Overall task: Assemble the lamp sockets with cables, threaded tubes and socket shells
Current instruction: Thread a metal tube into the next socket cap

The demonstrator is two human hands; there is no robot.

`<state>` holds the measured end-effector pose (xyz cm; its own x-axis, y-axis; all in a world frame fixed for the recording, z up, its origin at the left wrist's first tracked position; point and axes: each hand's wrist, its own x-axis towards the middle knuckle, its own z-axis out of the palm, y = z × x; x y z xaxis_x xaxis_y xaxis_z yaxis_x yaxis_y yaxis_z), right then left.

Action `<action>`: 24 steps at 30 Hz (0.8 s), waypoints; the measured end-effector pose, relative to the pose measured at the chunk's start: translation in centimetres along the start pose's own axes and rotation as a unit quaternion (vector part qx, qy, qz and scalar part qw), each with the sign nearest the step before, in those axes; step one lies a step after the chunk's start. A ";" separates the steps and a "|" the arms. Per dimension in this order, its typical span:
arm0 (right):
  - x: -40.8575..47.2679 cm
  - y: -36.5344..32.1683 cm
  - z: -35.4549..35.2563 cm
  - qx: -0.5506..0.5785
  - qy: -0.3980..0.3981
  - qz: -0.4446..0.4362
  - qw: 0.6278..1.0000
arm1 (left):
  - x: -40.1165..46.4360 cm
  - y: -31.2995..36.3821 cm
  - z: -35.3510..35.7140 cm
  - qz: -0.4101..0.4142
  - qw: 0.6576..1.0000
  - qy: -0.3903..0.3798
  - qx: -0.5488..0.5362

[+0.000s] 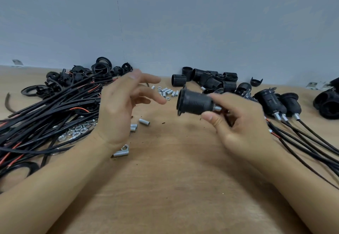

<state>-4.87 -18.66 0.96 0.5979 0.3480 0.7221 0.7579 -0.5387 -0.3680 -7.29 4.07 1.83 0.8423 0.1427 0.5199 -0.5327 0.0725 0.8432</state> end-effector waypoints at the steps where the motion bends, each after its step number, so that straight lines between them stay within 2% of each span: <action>1: 0.2 -0.1 -0.5 -0.048 0.048 -0.019 0.998 | -0.1 -0.1 0.1 0.006 1.000 -0.003 0.021; 4: 1.0 0.2 -2.2 -0.139 0.182 0.026 0.973 | -0.3 -0.4 0.4 0.031 0.997 -0.024 0.070; 6: 1.4 1.1 -3.2 -0.169 0.197 0.120 0.958 | -0.4 -0.5 0.5 0.035 0.994 -0.035 0.100; 10: 1.5 2.8 -4.0 -0.283 0.110 0.307 0.902 | -0.5 -0.5 0.7 0.025 0.988 -0.024 0.148; 13: 1.3 3.1 -4.0 -0.351 0.032 0.373 0.859 | -0.5 -0.8 0.6 0.016 0.978 -0.007 0.206; 16: 1.2 3.2 -4.0 -0.364 0.012 0.372 0.854 | -0.5 -1.2 0.3 0.005 0.959 0.003 0.283; 18: 1.2 3.1 -3.9 -0.361 -0.001 0.361 0.860 | -0.3 -1.3 -0.1 -0.001 0.933 0.002 0.359; 21: 1.2 2.6 -3.4 -0.337 0.028 0.297 0.893 | 0.0 -1.4 -1.1 0.003 0.853 -0.029 0.521; 24: 1.1 1.4 -2.1 -0.269 0.078 0.144 0.949 | 0.4 -1.3 -2.1 -0.030 0.773 -0.050 0.632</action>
<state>-3.72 -20.64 2.53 0.6824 0.0319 0.7303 0.3010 -0.9227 -0.2410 -6.44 6.07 0.60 0.8980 0.0946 0.4297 -0.0403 -0.9548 0.2945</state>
